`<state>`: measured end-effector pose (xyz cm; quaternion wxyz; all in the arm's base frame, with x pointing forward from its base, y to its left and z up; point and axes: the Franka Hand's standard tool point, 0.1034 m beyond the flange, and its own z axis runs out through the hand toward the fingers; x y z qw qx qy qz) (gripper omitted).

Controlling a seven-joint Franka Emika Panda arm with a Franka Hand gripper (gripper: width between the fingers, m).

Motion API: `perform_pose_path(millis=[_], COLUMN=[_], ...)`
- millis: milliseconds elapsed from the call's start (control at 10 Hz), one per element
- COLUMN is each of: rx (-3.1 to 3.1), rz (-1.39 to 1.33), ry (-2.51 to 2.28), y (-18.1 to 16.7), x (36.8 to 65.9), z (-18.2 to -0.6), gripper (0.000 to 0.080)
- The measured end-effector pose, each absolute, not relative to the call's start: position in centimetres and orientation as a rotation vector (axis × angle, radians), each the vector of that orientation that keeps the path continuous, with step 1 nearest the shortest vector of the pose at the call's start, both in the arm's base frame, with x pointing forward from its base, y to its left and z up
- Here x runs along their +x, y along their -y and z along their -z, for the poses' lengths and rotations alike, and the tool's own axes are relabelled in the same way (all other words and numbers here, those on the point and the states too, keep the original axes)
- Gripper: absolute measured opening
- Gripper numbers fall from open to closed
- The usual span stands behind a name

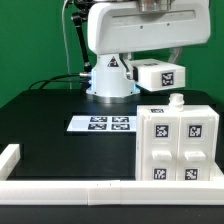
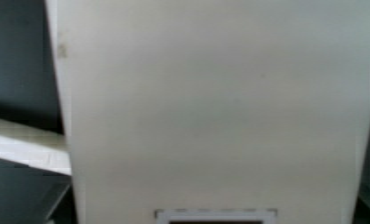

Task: Assemble cabinet

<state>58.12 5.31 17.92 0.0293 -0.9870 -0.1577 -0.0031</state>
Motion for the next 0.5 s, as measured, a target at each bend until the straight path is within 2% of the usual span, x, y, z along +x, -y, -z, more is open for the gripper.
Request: perform_pose_path(millis=[300,500], rx=[-3.038,-3.041], rz=[0.019,0.01], ry=[0.477,0.443], y=[-6.6,-8.1], x=[60.5,60.4], z=[-17.6,-17.2], gripper=[0.0541,0.0541])
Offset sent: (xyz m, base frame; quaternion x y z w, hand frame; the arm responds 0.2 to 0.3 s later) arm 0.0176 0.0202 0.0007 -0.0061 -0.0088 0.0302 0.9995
